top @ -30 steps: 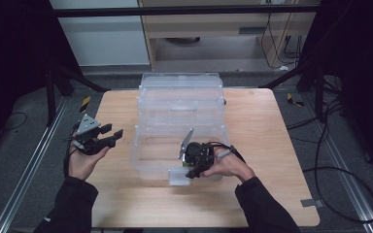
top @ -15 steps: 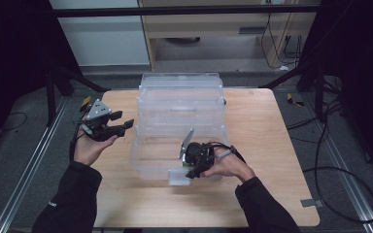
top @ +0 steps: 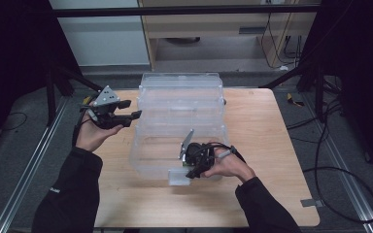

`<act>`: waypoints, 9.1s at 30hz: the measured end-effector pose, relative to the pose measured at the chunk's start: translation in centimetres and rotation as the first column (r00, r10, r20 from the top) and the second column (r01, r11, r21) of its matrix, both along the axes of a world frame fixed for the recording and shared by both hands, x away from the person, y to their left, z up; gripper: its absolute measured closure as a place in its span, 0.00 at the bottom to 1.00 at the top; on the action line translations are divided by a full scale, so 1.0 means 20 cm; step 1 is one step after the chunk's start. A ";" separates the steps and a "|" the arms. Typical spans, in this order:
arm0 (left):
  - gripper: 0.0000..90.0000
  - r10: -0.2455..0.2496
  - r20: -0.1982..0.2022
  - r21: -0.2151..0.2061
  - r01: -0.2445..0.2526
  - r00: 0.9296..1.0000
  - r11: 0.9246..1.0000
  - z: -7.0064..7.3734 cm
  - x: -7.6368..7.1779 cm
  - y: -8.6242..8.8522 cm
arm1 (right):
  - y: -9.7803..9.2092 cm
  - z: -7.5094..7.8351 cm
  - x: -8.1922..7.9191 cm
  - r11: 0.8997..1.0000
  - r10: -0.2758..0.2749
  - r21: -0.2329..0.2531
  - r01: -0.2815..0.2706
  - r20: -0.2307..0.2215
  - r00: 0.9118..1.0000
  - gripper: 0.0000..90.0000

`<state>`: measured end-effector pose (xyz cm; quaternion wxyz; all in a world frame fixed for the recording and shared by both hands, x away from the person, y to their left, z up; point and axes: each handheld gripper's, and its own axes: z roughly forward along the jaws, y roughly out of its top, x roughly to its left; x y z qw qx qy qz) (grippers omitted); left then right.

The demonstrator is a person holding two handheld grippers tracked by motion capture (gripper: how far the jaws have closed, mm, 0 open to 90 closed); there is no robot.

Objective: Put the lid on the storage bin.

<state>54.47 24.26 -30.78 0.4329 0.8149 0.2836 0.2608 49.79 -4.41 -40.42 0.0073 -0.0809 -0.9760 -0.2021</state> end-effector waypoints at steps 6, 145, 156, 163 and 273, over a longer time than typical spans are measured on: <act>0.46 -0.037 -0.009 0.026 0.038 0.999 0.999 0.02 0.07 -0.05 | 0.00 0.00 0.00 1.000 -0.003 -0.001 0.003 -0.004 1.000 0.74; 0.98 -0.411 -0.204 0.553 0.451 0.888 0.700 0.08 0.06 -0.44 | 0.01 0.00 -0.04 1.000 -0.011 -0.019 0.011 0.023 1.000 0.74; 0.98 -0.427 -0.203 0.559 0.463 0.881 0.688 0.06 -0.03 -0.43 | 0.00 0.00 -0.04 1.000 -0.002 -0.014 0.002 0.030 1.000 0.74; 0.98 -0.431 -0.212 0.565 0.470 0.877 0.679 0.05 -0.08 -0.43 | 0.00 0.00 -0.05 1.000 -0.001 -0.017 0.001 0.033 0.999 0.74; 0.94 -0.414 -0.262 0.512 0.489 0.872 0.706 -0.05 -0.22 -0.41 | -0.67 0.41 0.17 0.493 -0.761 0.674 0.550 0.028 0.648 1.00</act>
